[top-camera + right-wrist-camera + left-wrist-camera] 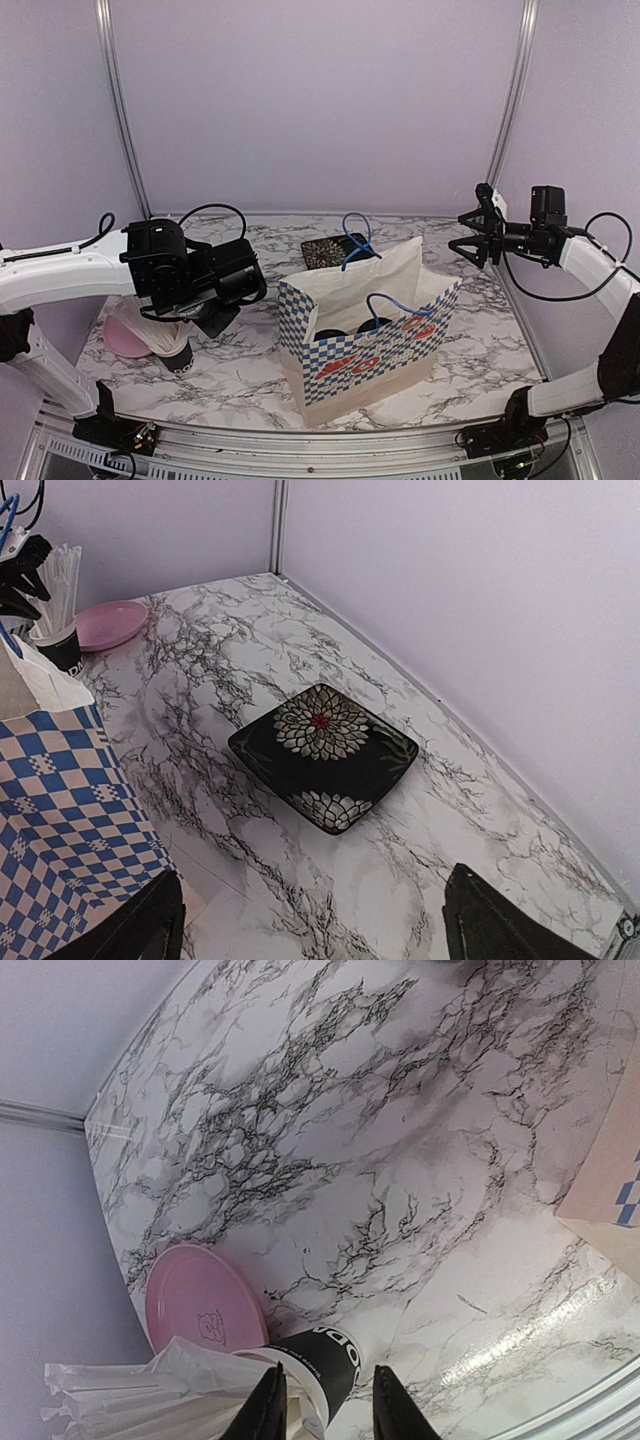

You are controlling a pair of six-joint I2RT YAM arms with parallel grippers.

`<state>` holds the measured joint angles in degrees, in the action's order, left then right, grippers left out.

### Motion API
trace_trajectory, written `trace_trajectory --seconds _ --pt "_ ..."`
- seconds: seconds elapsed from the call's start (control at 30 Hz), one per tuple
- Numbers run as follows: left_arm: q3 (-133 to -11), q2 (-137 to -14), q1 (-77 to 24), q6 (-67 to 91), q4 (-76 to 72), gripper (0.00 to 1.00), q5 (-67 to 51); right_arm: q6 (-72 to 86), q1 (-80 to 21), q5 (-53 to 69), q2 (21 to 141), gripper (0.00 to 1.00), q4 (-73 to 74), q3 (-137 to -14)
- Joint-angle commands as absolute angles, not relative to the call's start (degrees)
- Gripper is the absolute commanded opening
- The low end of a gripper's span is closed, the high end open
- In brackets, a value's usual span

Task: Pack the takeout coffee

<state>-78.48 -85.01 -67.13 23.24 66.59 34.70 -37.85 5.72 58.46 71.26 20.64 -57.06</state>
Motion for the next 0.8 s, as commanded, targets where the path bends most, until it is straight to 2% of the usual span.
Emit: trace_trajectory --seconds 0.0,0.1,0.27,0.53,0.77 --pt "-77.8 -85.47 -67.3 23.37 69.37 0.25 35.79 -38.41 5.89 58.54 71.36 0.87 21.19 -56.91" --pt "-77.95 -85.54 -67.28 23.29 69.77 0.13 35.51 -38.51 5.89 58.58 71.37 0.87 21.18 -56.87" --pt "-78.27 -85.45 -67.32 23.55 70.46 0.01 36.46 -38.5 5.89 58.69 71.37 0.86 21.18 -56.87" --pt "-81.65 -84.66 -67.28 24.68 73.15 0.0 34.44 -38.5 5.89 58.8 71.35 0.87 21.18 -56.87" --pt "-90.54 -83.97 -67.29 26.11 77.4 0.0 33.27 -38.5 5.91 59.16 71.25 0.86 21.18 -56.78"
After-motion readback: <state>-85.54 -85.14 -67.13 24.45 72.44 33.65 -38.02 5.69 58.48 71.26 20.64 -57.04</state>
